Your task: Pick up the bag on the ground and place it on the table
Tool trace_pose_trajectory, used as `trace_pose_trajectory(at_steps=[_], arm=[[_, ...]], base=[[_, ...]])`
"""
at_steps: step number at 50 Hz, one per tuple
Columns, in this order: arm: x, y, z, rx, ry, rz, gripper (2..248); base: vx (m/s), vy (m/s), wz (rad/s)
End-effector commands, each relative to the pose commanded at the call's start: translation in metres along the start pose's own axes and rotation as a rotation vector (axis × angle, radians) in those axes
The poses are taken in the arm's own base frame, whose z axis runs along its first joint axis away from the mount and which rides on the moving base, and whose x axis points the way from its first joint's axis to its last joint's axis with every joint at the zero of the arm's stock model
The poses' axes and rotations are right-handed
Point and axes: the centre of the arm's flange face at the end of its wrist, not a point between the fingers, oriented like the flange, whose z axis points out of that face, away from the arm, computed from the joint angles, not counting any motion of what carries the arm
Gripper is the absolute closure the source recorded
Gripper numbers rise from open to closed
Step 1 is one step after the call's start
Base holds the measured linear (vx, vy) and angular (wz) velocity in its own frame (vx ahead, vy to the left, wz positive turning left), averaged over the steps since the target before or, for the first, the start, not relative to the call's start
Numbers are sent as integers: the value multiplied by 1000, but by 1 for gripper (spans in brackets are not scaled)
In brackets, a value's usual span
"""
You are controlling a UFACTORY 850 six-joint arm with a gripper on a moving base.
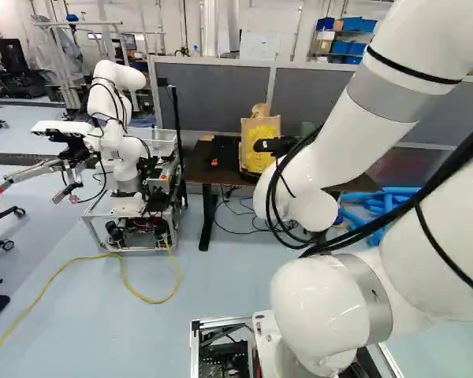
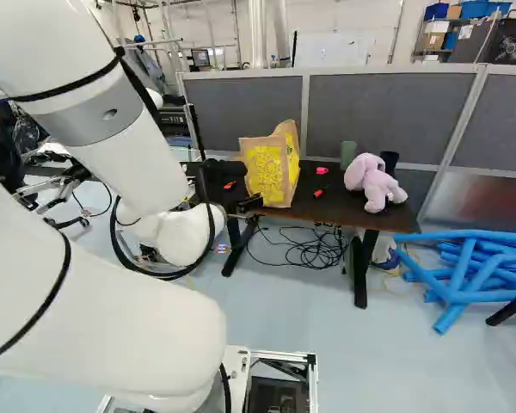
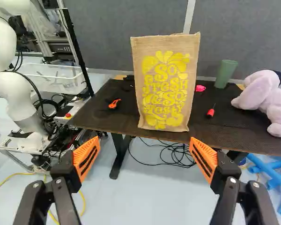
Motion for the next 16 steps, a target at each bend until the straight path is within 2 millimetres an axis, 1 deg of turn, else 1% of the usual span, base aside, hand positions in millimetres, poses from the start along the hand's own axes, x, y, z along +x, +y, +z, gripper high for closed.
trace_pose_trajectory(at_steps=[16], arm=[[0,0,0,0,0,0,3]], base=[[0,0,0]])
